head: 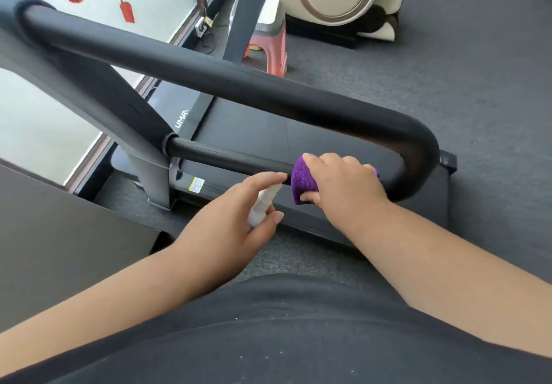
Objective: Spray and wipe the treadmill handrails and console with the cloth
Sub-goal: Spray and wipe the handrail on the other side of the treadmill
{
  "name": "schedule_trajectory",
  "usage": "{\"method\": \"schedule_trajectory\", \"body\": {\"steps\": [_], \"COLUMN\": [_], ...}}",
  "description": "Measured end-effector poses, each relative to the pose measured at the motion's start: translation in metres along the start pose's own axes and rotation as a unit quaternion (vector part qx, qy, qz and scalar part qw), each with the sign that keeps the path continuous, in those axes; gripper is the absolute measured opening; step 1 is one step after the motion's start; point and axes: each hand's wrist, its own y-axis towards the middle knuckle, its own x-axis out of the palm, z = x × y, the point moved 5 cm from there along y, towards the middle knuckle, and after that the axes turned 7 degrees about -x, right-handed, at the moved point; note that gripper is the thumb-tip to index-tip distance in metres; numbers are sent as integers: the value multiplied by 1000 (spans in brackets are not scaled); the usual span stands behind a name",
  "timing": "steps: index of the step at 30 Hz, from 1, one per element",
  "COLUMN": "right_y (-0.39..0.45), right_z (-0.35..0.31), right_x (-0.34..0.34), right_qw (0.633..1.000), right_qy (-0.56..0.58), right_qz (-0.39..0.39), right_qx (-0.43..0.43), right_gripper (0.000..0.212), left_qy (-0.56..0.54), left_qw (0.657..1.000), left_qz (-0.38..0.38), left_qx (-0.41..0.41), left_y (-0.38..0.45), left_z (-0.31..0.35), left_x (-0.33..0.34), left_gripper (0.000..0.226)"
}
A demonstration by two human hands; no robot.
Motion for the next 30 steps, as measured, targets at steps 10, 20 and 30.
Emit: {"method": "schedule_trajectory", "body": {"steps": [10,20,30], "right_y": [-22,-42,-69], "right_z": [11,12,3], "right_x": [-2,9,-1], "right_qw": [989,968,952], "right_qy": [-104,-170,-213], "right_qz": [-49,-64,-144], "right_qx": [-97,-174,-165], "right_gripper": [99,54,60], "left_qy": [10,30,32], "left_qw": [989,965,975], "left_qz": [109,202,170], "left_qx": [-97,-167,-142], "left_y": [-41,-84,-89], "left_z": [75,119,110], "left_x": [75,102,68], "left_gripper": [53,47,49]}}
